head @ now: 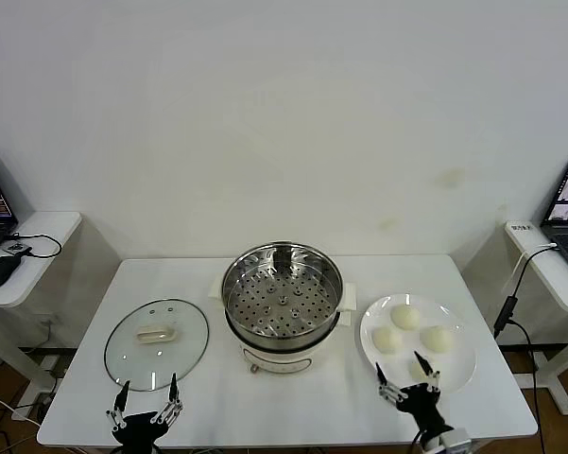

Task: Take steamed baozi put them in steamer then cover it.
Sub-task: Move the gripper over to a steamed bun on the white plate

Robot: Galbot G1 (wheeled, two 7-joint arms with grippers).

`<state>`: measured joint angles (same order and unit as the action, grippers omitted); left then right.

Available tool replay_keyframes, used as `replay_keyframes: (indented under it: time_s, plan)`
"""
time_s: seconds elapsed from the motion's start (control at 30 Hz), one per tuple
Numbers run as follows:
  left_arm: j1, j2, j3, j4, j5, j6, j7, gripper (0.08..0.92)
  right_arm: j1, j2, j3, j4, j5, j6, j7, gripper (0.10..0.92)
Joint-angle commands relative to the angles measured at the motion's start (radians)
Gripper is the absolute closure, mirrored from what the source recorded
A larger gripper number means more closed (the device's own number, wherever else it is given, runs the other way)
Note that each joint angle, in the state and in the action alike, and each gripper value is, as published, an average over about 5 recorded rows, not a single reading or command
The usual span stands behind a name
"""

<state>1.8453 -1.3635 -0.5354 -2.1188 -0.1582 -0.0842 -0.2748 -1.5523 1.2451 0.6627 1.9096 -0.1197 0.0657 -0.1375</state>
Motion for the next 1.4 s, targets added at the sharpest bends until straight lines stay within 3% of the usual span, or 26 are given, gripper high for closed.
replay_keyframes:
  time_s: [0.03,0.3,0.43,0.77,1.13,1.4]
  plan:
    - [-0.034,0.015,-0.037,0.001,0.030,0.031,0.022,0.177,0.135,-0.141,0.056,-0.032,-0.236,-0.019,-0.062,0.203]
    - [-0.051,0.010,-0.033,0.026,0.072,0.032,0.006,0.177,0.311,-0.353,0.038,-0.143,-0.415,-0.154,-0.320,0.203]
    - [-0.056,-0.001,-0.028,0.032,0.079,0.031,0.001,0.177,0.412,-0.458,-0.028,-0.222,-0.455,-0.146,-0.456,0.202]
    - [-0.049,-0.009,-0.030,0.034,0.093,0.027,-0.008,0.177,0.759,-0.706,-0.362,-0.412,-0.289,-0.127,-0.764,0.202]
    - [-0.049,-0.004,-0.041,0.032,0.094,0.029,-0.009,0.177,1.236,-0.653,-0.922,-0.635,-0.207,-0.054,-0.917,0.203]
    - [-0.057,0.004,-0.053,0.037,0.091,0.034,-0.008,0.177,1.345,-0.579,-1.099,-0.712,-0.182,-0.054,-0.950,0.203]
